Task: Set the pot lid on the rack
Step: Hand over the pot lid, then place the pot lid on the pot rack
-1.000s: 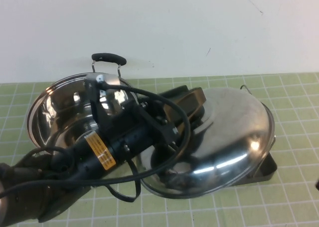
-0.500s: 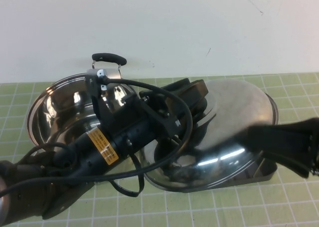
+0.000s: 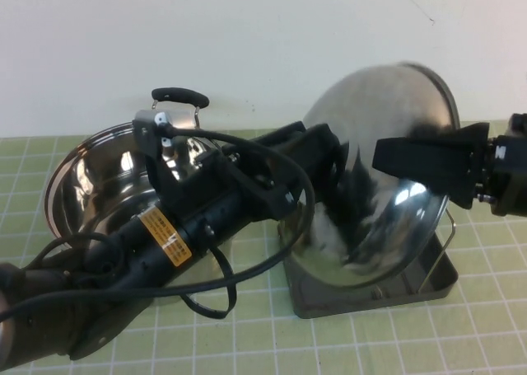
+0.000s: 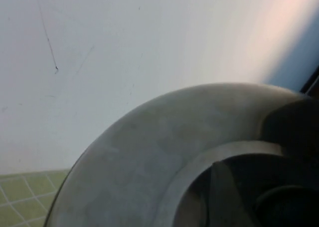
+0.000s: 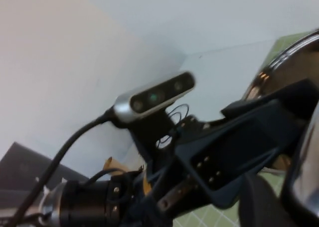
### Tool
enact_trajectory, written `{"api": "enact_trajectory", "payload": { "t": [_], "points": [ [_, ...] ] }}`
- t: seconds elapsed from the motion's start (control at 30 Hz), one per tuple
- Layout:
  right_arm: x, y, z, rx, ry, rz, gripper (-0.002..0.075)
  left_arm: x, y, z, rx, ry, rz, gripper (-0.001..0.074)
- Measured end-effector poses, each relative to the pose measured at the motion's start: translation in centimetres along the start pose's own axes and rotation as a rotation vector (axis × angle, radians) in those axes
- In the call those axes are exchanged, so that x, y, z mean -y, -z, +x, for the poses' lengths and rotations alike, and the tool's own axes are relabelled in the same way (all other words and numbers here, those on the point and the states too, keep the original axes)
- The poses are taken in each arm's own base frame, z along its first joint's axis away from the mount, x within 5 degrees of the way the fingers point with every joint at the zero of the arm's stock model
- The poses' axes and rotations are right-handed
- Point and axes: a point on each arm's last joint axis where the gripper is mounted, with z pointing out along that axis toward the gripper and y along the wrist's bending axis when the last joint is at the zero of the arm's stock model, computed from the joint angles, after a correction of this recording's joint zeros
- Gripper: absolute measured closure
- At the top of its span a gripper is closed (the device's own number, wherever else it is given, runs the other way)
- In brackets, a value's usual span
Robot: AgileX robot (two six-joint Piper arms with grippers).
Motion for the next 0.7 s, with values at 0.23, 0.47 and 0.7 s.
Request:
{"api": "enact_trajectory", "payload": {
  "t": [0.23,0.47,0.7],
  "points": [
    [-1.0,-0.8,-0.7,-0.024,0.185,0.006,0.0642,-0.1,0.0,-0.3,0.027,0.002,-0.006,0.0274],
    [-1.4,-1.0,-2.9,0.042,0.397,0.083,0.0642,-1.7,1.0,-1.5,-0.010,-0.014,-0.014,0.0255],
    [-0.3,-0.8,-3.2,-0.023,0.520,0.240,0.0642,-4.6,4.2,-3.8,-0.129,-0.014,-0.063,0.0437]
  ]
}}
